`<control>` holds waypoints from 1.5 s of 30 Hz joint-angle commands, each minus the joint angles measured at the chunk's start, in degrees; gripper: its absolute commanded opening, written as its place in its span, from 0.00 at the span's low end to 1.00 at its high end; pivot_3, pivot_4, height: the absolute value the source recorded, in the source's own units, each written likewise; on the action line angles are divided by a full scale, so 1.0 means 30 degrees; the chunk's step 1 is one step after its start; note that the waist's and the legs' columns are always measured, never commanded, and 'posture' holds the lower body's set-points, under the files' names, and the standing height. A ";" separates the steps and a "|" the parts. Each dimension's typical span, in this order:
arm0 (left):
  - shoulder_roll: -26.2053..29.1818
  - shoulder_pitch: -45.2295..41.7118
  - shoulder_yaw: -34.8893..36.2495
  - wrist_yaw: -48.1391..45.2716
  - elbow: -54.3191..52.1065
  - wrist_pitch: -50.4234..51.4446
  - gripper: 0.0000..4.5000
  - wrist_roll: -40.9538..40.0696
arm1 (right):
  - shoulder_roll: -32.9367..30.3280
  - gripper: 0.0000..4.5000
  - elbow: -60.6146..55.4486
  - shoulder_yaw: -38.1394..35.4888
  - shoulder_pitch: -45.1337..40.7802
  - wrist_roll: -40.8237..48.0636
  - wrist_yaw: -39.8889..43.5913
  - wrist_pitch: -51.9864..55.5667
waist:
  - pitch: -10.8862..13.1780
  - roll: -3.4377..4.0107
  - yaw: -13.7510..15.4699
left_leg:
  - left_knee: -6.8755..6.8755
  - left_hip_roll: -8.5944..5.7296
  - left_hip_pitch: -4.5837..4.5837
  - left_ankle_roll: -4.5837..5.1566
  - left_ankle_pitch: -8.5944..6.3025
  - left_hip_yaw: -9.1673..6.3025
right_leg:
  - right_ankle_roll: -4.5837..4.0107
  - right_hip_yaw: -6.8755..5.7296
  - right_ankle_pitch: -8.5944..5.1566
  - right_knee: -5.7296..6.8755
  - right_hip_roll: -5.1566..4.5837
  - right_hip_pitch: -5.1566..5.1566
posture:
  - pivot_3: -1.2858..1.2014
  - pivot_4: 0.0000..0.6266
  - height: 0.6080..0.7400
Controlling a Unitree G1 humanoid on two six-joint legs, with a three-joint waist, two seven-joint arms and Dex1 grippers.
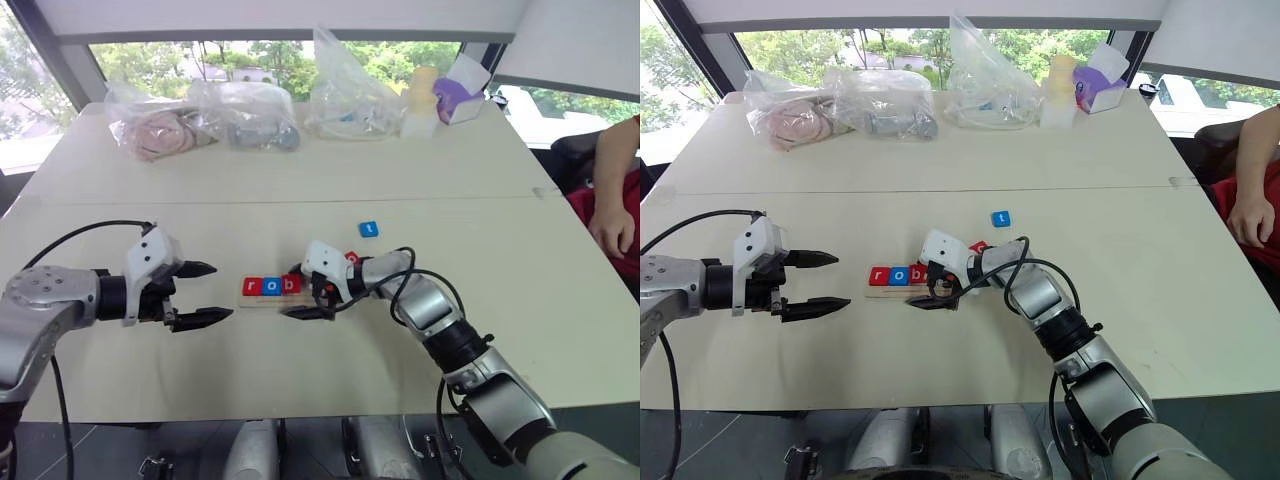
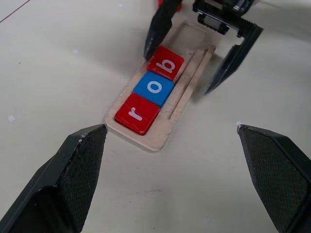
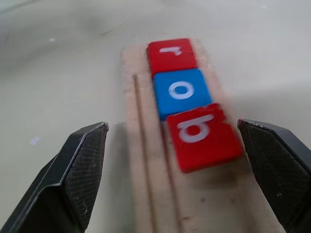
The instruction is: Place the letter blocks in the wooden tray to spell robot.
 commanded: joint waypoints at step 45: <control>-0.2554 -0.3523 -0.1737 0.1465 -0.1859 0.1379 1.00 -0.1255 | 0.0936 0.98 -1.0177 -0.9831 0.3899 0.4733 -1.0114 1.0099 | -0.0006 -0.0009 -0.0030 | -0.0016 -0.0004 -0.0005 -0.0001 0.0000 -0.0026 | 0.0001 0.0003 -0.0001 -0.0005 0.0006 0.0009 | 0.52 0.24 0.96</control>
